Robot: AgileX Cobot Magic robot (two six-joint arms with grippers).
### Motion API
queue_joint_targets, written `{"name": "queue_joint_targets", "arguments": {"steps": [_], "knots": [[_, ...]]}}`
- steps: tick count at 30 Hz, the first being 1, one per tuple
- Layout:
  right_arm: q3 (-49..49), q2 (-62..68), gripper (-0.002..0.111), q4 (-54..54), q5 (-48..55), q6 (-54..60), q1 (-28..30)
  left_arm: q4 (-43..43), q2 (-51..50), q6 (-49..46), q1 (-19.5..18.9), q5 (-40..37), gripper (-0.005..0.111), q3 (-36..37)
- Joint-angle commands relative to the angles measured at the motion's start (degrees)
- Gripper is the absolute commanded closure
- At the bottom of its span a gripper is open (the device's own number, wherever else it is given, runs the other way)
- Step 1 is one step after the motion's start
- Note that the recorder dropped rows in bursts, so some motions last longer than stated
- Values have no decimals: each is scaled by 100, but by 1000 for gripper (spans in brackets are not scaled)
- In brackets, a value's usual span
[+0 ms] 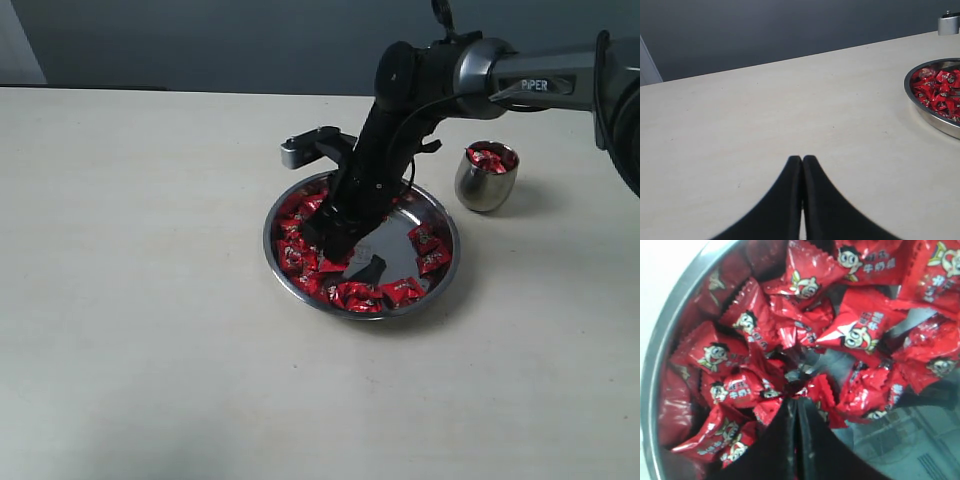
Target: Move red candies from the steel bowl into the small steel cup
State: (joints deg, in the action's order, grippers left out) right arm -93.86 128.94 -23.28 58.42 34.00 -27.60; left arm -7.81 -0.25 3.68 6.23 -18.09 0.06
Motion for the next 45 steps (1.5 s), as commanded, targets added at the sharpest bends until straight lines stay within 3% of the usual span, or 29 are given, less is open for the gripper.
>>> {"name": "queue_joint_targets", "arguments": {"steps": [1,9,17,19,22,24,31,42,45], "knots": [[-12,-46,109,506,-18,-80,29,7,25,22,17,32,106,-6],[-23,-590,109,884,-75,-129,41,7,25,22,17,32,106,-6],[-10,-742,109,-143,111,196,453,7,25,22,17,32,106,-6],[-10,-515,96,-513,581,668,453,7,25,22,17,32,106,-6],[-10,-244,67,-513,739,737,399,7,25,22,17,32,106,-6],[-10,-167,60,-482,739,737,357,7,25,22,17,32,106,-6],[-10,4,76,-378,544,737,286,7,25,22,17,32,106,-6],[-10,164,77,-119,372,652,283,7,25,22,17,32,106,-6],[-10,165,96,-25,349,652,283,7,25,22,17,32,106,-6]]}}
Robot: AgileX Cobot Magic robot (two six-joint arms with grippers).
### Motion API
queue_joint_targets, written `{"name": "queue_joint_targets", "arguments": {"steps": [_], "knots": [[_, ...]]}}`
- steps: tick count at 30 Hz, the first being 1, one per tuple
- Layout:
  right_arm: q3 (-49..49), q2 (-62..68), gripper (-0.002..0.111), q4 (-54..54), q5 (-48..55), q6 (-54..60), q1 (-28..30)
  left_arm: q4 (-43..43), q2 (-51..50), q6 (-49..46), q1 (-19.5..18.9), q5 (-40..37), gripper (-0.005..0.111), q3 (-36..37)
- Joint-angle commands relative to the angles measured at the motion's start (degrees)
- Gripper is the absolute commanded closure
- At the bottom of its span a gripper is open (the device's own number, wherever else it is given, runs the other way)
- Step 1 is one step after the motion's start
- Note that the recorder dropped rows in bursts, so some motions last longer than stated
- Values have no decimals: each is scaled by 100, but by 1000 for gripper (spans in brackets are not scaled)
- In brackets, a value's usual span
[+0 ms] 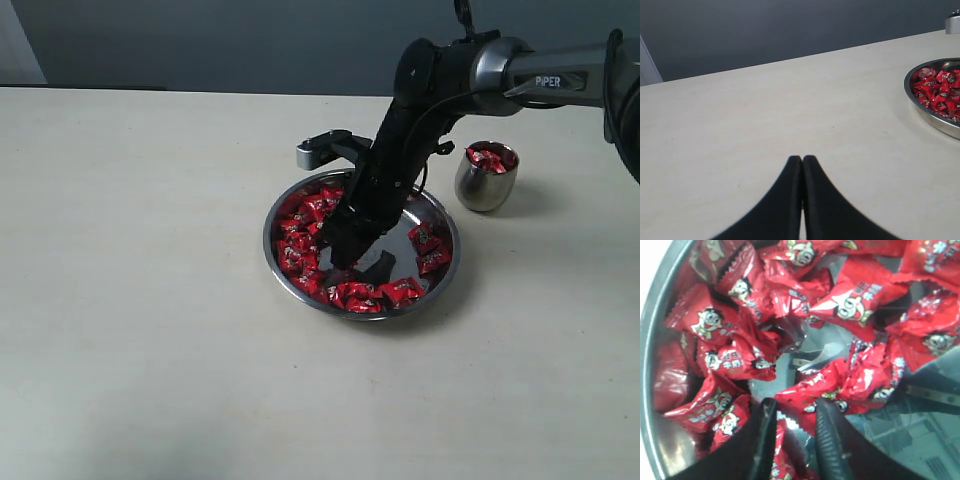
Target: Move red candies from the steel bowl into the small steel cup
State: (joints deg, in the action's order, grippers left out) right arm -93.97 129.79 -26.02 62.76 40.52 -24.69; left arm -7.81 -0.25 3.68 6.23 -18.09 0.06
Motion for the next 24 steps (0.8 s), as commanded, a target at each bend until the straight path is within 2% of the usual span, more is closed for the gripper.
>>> {"name": "queue_joint_targets", "arguments": {"steps": [1,2,14,16,20,22,24], "knots": [[0,71,103,285,-85,1,-8,7,25,22,17,32,106,-6],[0,68,109,297,-102,1,-8,7,25,22,17,32,106,-6],[0,43,108,256,-119,-23,-8,7,25,22,17,32,106,-6],[0,43,98,236,-108,-23,-8,7,25,22,17,32,106,-6],[0,43,67,236,-218,-23,-8,7,25,22,17,32,106,-6],[0,43,62,247,-275,-23,-19,7,25,22,17,32,106,-6],[0,43,66,310,-383,-97,-43,7,25,22,17,32,106,-6]]}}
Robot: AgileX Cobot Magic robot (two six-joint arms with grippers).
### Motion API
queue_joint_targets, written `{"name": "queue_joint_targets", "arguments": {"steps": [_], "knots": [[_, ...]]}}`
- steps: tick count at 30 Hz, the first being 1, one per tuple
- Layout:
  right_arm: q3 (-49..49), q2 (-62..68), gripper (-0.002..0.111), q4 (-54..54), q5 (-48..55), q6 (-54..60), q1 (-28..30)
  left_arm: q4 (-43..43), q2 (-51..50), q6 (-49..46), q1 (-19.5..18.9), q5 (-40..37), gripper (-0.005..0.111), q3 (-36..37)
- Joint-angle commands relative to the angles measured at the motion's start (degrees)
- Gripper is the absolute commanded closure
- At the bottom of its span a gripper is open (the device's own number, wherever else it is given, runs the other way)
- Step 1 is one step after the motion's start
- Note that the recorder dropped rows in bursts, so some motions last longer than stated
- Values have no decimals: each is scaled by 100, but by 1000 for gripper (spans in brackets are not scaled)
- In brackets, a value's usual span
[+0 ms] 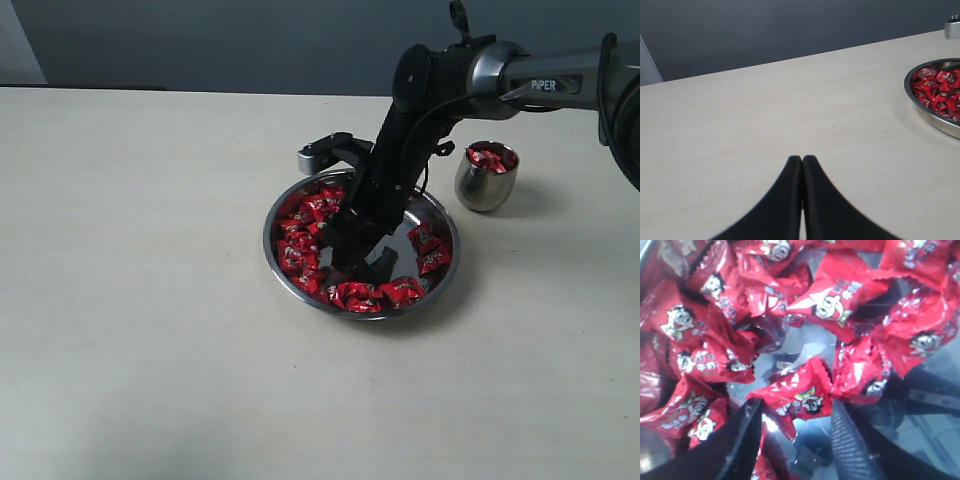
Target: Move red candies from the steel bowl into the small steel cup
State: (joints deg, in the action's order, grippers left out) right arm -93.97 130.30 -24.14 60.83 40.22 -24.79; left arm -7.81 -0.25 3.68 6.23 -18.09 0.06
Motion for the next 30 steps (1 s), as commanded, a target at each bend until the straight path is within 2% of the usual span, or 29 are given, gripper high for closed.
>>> {"name": "queue_joint_targets", "arguments": {"steps": [1,9,10,21,30], "knots": [[0,-7,70,181,-230,-135,-61,7,25,22,17,32,106,-6],[0,-7,108,204,-284,-133,-94,7,25,22,17,32,106,-6],[0,-7,109,204,-260,-133,-94,7,25,22,17,32,106,-6],[0,-682,109,494,-30,-133,66,7,25,22,17,32,106,-6],[0,-1330,109,241,83,-133,684,7,25,22,17,32,106,-6]]}}
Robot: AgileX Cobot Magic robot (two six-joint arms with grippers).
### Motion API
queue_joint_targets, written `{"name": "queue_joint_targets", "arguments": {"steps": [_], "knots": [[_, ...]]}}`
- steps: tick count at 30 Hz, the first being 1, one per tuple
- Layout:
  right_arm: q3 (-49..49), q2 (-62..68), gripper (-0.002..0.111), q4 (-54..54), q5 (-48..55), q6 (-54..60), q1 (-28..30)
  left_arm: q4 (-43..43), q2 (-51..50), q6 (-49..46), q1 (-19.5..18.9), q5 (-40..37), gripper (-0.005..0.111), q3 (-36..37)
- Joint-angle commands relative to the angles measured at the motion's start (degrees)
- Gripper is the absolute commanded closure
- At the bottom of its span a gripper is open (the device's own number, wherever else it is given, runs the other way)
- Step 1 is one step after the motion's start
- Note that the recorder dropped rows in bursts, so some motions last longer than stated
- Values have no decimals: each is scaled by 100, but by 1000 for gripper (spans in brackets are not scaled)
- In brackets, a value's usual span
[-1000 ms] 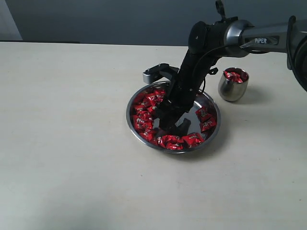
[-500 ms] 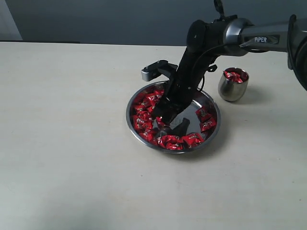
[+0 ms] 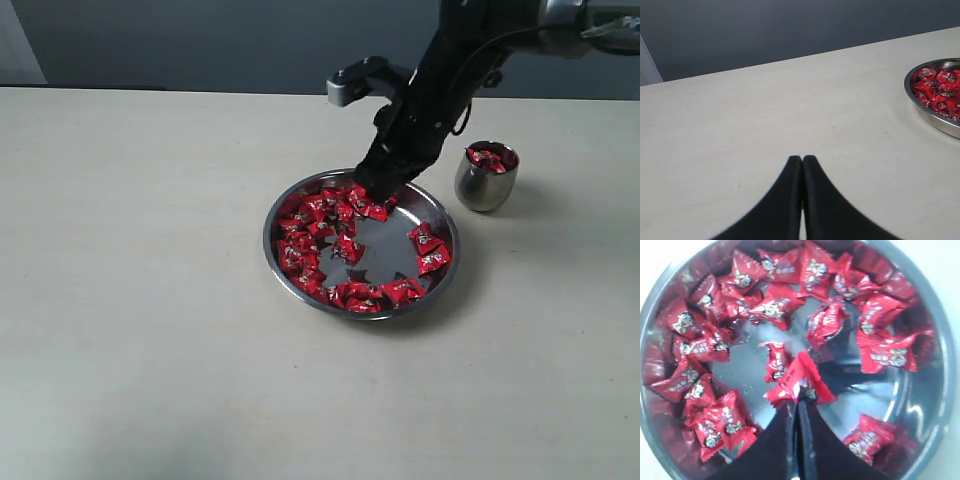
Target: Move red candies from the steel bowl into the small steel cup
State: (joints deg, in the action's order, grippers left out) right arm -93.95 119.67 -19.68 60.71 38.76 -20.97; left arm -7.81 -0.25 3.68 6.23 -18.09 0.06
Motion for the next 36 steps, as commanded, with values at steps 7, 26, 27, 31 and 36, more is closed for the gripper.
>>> {"name": "queue_joint_targets", "arguments": {"steps": [7,26,27,31,36], "knots": [[-1,-541,109,-677,337,628,592,7,25,22,17,32,106,-6],[-1,-485,109,-211,-610,-147,1820,7,25,22,17,32,106,-6],[-1,-446,109,-104,-643,-232,1832,7,25,22,17,32,106,-6],[-1,-270,109,179,-730,-476,1848,7,25,22,17,32,106,-6],[-1,-57,109,337,-753,-522,1848,7,25,22,17,32,106,-6]]}}
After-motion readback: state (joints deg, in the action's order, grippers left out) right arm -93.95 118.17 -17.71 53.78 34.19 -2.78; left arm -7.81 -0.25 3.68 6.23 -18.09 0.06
